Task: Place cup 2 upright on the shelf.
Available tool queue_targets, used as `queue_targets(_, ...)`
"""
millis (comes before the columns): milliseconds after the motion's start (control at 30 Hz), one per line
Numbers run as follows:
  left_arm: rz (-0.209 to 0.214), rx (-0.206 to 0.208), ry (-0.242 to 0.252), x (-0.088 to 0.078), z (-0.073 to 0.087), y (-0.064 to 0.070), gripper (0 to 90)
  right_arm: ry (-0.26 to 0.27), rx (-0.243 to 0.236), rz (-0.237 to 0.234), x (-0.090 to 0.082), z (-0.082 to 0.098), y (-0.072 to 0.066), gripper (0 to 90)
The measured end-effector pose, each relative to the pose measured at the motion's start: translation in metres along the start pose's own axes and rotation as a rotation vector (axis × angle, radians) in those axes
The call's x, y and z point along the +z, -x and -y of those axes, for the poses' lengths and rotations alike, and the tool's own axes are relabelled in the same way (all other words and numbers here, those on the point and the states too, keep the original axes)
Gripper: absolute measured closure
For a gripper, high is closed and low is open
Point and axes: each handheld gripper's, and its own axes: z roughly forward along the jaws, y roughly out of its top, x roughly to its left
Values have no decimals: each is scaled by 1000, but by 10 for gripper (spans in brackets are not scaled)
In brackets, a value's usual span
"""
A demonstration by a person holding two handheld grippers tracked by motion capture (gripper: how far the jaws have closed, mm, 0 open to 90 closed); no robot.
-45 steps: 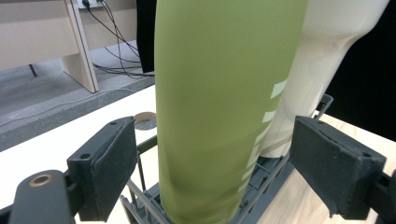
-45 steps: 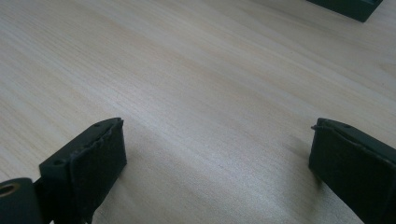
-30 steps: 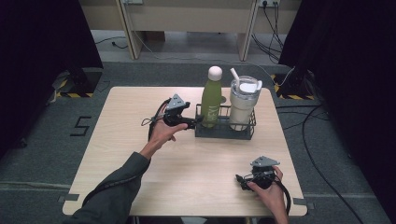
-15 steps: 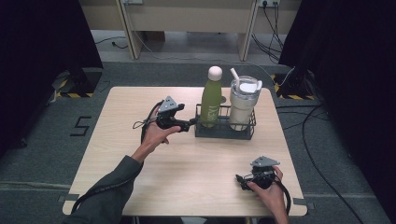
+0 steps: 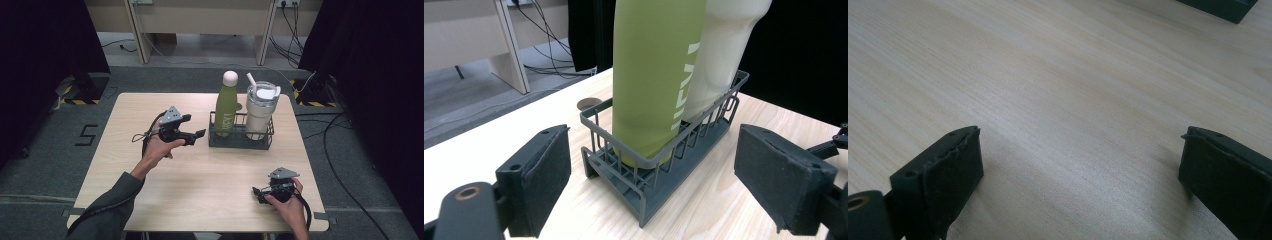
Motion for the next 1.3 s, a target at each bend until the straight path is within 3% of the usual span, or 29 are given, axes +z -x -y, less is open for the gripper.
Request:
queue_targets(733, -11, 15, 18, -33, 11, 4, 149, 0, 0, 0, 0, 0, 0, 43)
queue_targets(1100, 45, -18, 16, -44, 25, 16, 149, 2, -3, 0, 0, 0, 0, 43)
queue_targets(1300, 48, -19, 14, -50, 32, 19, 149, 2, 1, 0, 0, 0, 0, 43)
